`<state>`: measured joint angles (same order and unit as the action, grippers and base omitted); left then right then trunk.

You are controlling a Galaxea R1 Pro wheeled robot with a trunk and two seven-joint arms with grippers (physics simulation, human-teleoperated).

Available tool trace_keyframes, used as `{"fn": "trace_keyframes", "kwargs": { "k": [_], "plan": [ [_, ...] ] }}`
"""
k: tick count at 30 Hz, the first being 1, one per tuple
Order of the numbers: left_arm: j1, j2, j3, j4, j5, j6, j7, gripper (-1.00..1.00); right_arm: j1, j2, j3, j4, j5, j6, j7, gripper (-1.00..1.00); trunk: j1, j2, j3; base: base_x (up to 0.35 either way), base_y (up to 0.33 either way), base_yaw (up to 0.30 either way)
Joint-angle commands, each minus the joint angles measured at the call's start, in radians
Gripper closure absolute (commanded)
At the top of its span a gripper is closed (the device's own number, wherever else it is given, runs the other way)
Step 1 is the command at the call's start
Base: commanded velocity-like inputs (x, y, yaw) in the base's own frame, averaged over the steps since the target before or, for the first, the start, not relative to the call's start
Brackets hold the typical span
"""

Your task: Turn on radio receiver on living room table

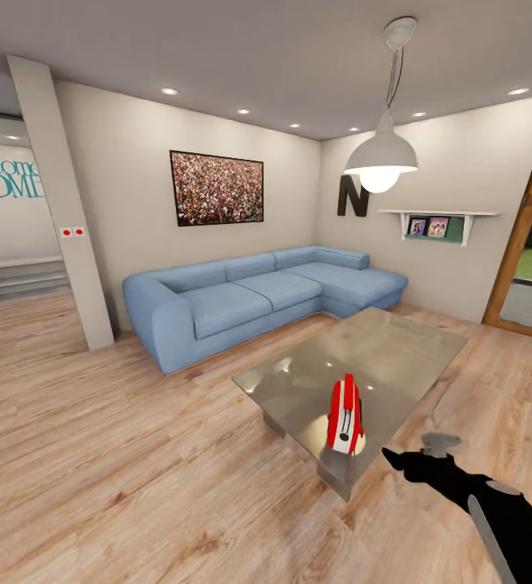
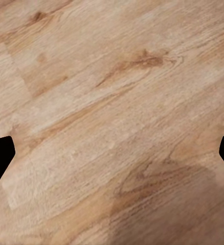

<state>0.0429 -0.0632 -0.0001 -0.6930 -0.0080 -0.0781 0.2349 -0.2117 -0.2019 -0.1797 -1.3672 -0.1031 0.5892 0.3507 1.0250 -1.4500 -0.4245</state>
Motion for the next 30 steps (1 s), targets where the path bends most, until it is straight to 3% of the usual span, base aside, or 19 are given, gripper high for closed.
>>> {"fn": "trace_keyframes", "kwargs": {
  "k": [1,2,4,5,8,11,15,19,22,24,25,28,30],
  "plan": [
    [0.000,-0.001,0.000,0.000,0.000,0.000,0.000,-1.00,-0.044,0.000,0.015,-0.003,-0.009,0.034,-0.007,-1.00,0.000,0.000,0.000,0.000,0.000,0.000],
    [0.000,-0.001,0.000,0.000,0.000,0.000,0.000,-1.00,-0.064,0.000,0.028,-0.003,-0.013,0.051,-0.013,-1.00,0.000,0.000,0.000,0.000,0.000,0.000],
    [0.000,-0.003,-0.002,0.000,0.001,0.000,0.000,-1.00,-0.227,0.005,0.197,0.029,-0.030,0.161,-0.159,-1.00,0.000,0.000,0.000,0.000,0.000,0.000],
    [0.000,-0.003,-0.002,0.000,0.001,-0.001,-0.001,-1.00,-0.261,0.007,0.230,0.036,-0.037,0.180,-0.196,-1.00,0.000,0.000,0.000,0.000,0.000,0.000],
    [0.000,-0.005,-0.003,0.000,0.001,-0.017,-0.005,-1.00,-0.321,0.009,0.274,0.051,-0.054,0.212,-0.252,-1.00,0.000,0.000,0.000,0.000,0.000,0.000],
    [0.000,-0.006,-0.003,0.000,0.000,-0.032,-0.007,-1.00,-0.370,0.010,0.283,0.114,-0.057,0.252,-0.272,-1.00,0.000,0.000,0.000,0.000,0.000,0.000],
    [0.000,-0.005,-0.003,0.000,0.000,-0.041,-0.008,-1.00,-0.460,0.016,0.288,0.301,-0.061,0.271,-0.285,-1.00,0.000,0.000,0.000,0.000,0.000,0.000],
    [0.000,-0.004,-0.003,0.000,0.000,-0.044,-0.008,-1.00,-0.482,0.031,0.303,0.357,-0.060,0.276,-0.291,-1.00,0.000,0.000,0.000,0.000,0.000,0.000],
    [0.000,-0.005,-0.003,0.000,0.000,-0.044,-0.006,-1.00,-0.491,0.080,0.360,0.411,-0.049,0.284,-0.299,-1.00,0.000,0.000,0.000,0.000,0.000,0.000],
    [0.000,-0.006,-0.003,0.000,0.001,-0.044,-0.003,-1.00,-0.495,0.123,0.434,0.449,-0.001,0.280,-0.307,-1.00,0.000,0.000,0.000,0.000,0.000,0.000],
    [0.000,-0.006,-0.003,0.000,0.002,-0.045,-0.003,-1.00,-0.496,0.129,0.442,0.453,0.006,0.278,-0.308,-1.00,0.000,0.000,0.000,0.000,0.000,0.000],
    [0.000,-0.006,-0.003,0.000,0.004,-0.045,-0.006,-1.00,-0.497,0.135,0.413,0.454,0.013,0.264,-0.307,-1.00,0.000,0.000,0.000,0.000,0.000,0.000],
    [0.000,-0.005,-0.003,0.000,0.004,-0.044,-0.007,-1.00,-0.497,0.137,0.325,0.453,0.017,0.246,-0.310,-1.00,0.000,0.000,0.000,0.120,0.000,0.000]
  ]
}}
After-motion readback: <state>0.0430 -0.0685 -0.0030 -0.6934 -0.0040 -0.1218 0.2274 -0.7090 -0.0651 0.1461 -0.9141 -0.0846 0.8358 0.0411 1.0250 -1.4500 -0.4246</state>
